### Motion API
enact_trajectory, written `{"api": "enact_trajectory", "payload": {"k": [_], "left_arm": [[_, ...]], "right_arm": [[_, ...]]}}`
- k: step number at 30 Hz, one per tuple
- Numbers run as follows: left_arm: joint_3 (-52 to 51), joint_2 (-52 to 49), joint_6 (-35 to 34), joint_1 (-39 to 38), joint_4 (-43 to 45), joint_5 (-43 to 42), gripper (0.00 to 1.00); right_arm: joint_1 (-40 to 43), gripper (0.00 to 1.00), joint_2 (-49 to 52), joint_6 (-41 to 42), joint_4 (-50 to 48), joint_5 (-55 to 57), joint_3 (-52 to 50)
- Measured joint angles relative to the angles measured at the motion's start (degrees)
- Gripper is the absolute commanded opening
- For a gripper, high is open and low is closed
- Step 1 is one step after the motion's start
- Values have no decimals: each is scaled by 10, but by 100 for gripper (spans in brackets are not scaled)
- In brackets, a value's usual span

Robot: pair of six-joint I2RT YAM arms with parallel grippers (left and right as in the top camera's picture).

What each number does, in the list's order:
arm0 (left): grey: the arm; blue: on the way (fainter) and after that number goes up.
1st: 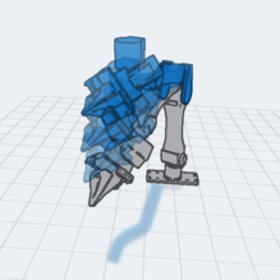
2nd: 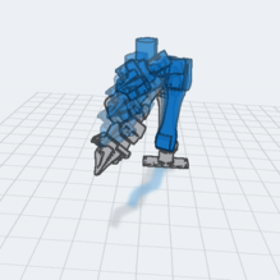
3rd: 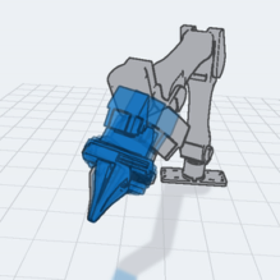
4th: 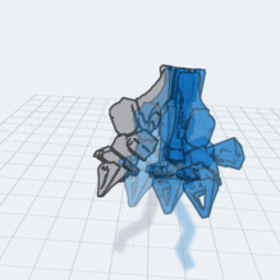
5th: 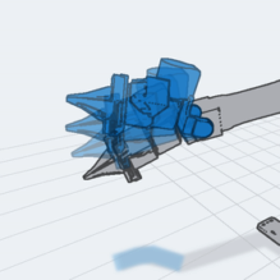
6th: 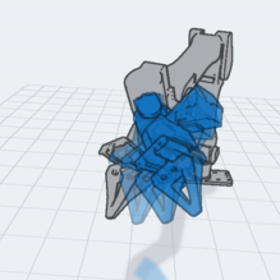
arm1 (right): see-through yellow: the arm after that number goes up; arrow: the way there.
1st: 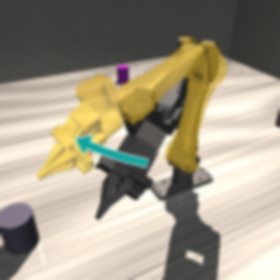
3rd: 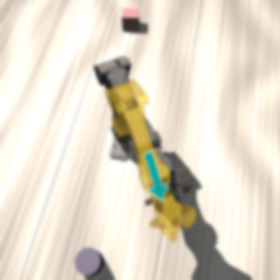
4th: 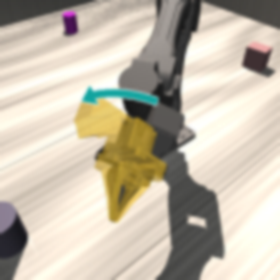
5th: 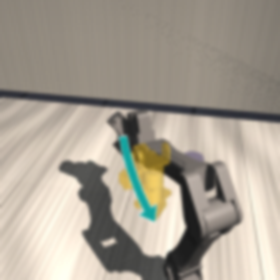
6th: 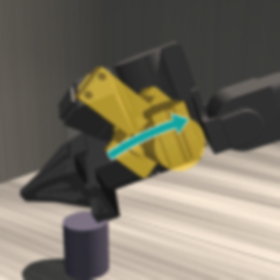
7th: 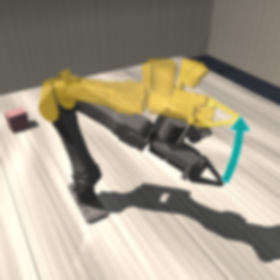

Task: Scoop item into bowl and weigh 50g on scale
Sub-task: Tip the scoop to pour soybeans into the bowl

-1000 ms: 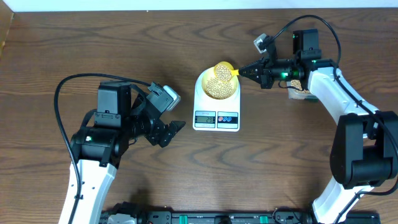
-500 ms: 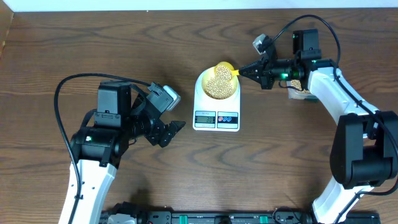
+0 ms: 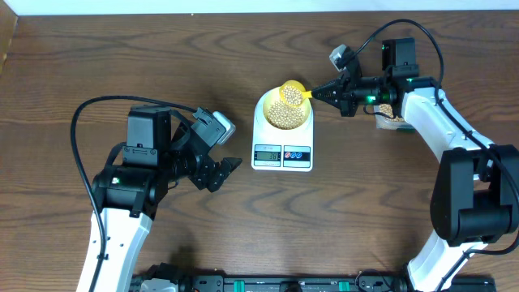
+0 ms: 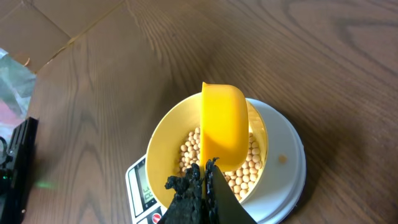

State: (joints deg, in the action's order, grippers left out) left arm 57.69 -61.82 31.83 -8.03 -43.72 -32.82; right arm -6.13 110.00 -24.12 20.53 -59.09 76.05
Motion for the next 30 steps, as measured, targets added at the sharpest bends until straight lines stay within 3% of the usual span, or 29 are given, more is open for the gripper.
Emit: {"api": "enact_trajectory", "payload": {"k": [30], "left_arm": [[0, 0, 0, 0, 0, 0, 84]], "right_arm": [[0, 1, 0, -21, 0, 20, 0]]}}
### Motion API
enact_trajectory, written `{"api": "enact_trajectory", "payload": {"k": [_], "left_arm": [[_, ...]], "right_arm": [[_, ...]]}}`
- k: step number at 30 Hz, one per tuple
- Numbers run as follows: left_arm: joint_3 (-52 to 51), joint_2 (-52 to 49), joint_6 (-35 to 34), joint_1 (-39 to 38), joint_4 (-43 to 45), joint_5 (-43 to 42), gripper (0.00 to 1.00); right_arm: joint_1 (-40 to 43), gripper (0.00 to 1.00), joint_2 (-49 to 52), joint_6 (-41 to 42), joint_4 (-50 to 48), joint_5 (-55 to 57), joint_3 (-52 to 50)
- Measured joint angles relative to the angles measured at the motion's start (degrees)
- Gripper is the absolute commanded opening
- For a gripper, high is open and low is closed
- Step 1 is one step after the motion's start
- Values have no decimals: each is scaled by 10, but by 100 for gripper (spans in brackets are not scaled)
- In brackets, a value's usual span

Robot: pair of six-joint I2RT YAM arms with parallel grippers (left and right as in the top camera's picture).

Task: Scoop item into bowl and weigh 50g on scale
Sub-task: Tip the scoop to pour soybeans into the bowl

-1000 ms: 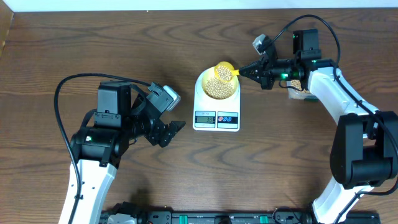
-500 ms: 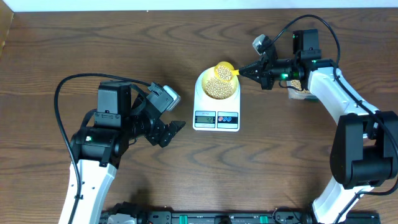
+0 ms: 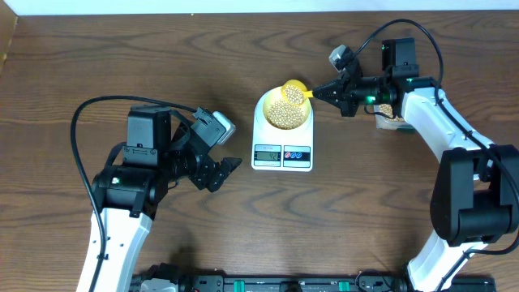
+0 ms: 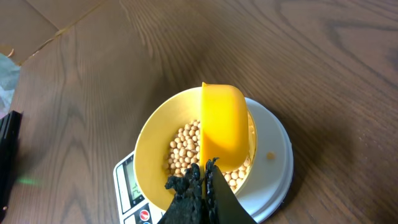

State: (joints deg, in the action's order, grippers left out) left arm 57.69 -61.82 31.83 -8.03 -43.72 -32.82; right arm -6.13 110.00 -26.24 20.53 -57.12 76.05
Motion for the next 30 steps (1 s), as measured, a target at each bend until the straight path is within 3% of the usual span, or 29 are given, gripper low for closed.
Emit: {"api": "enact_trajectory", "payload": {"k": [30], "left_arm": [[0, 0, 0, 0, 0, 0, 84]], "right_arm": [[-17, 1, 0, -2, 0, -4, 0]]}}
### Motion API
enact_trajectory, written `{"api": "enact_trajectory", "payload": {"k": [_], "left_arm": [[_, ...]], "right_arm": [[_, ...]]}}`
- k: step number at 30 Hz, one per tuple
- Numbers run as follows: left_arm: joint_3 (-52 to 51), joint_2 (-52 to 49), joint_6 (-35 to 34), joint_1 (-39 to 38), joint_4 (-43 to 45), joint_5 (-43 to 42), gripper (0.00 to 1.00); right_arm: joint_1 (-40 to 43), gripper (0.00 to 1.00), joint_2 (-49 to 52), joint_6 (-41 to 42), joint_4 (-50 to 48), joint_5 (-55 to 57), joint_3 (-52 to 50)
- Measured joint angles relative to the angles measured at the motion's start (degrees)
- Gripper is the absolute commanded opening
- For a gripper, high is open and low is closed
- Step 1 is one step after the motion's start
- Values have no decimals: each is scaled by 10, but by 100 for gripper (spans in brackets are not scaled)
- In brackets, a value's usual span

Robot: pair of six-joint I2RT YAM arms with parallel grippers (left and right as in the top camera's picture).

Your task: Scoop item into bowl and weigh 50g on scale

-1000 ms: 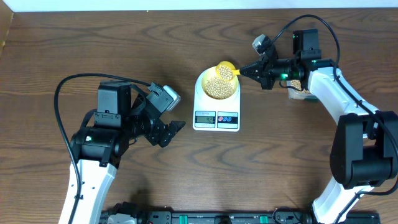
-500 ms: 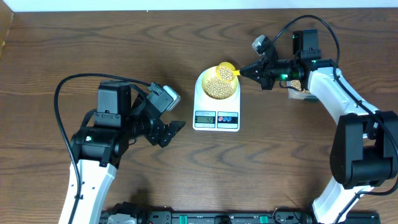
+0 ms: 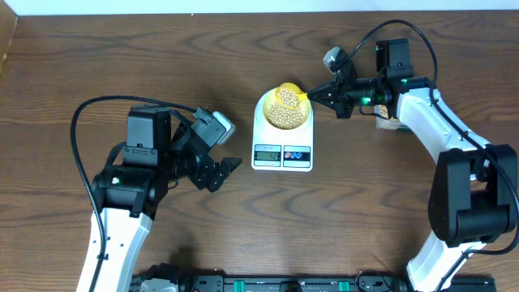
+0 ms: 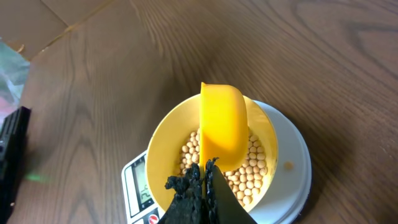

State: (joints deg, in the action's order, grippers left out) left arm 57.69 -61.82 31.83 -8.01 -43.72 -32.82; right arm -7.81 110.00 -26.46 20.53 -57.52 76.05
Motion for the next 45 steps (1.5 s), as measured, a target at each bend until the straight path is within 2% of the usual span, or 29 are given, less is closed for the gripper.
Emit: {"api": "enact_trajectory", "payload": {"k": [45], "left_arm": [[0, 0, 0, 0, 0, 0, 85]], "right_arm": [[-13, 1, 0, 7, 13, 28, 0]]}}
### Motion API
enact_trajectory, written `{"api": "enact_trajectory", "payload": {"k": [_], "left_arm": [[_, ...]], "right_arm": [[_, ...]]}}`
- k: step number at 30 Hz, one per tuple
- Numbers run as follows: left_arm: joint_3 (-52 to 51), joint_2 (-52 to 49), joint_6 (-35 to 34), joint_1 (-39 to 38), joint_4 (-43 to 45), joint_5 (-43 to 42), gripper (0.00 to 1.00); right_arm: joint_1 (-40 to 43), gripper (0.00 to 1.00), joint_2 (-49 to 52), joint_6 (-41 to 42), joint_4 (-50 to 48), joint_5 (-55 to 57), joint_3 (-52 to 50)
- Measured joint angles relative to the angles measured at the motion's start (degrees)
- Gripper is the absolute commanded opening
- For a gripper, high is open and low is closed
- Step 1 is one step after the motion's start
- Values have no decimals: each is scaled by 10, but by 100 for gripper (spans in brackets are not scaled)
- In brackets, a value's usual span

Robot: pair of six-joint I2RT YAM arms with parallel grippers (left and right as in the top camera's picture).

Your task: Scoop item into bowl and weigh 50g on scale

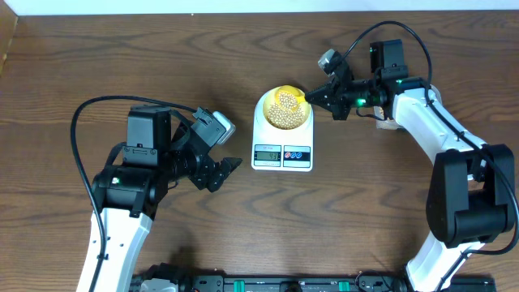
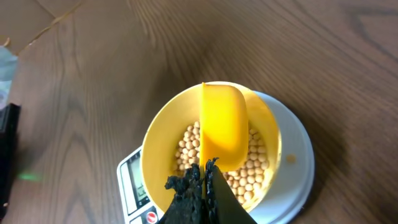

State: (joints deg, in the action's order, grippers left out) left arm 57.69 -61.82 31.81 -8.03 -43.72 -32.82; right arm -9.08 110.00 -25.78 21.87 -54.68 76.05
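A yellow bowl (image 1: pixel 283 112) holding pale round beans (image 2: pixel 249 171) stands on the white scale (image 1: pixel 282 152), whose display faces the table's front. My right gripper (image 2: pixel 204 167) is shut on the handle of a yellow scoop (image 2: pixel 223 127), held over the bowl with its underside toward the wrist camera. In the overhead view the scoop (image 1: pixel 289 97) hangs above the bowl's far part. A single bean (image 2: pixel 290 158) lies on the scale's platform beside the bowl. My left gripper (image 1: pixel 225 172) hangs open to the left of the scale, holding nothing.
Behind the right arm, at the right side of the table, a small brown container (image 1: pixel 390 120) is partly hidden by the arm. Cables run from both arms. The dark wooden table (image 1: pixel 259 49) stretches out around the scale.
The right gripper and scoop have shifted a little left and away from the front, further over the bowl. The left arm has not moved.
At each earlier moment my right gripper held the yellow scoop above the bowl on the scale, drifting slightly from moment to moment. The bowl held beans throughout and one bean lay on the platform. The left gripper stayed open left of the scale.
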Motion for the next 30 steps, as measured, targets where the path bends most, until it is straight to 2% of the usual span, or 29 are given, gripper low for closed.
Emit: {"api": "enact_trajectory", "payload": {"k": [30], "left_arm": [[0, 0, 0, 0, 0, 0, 84]], "right_arm": [[-12, 1, 0, -2, 0, 18, 0]]}}
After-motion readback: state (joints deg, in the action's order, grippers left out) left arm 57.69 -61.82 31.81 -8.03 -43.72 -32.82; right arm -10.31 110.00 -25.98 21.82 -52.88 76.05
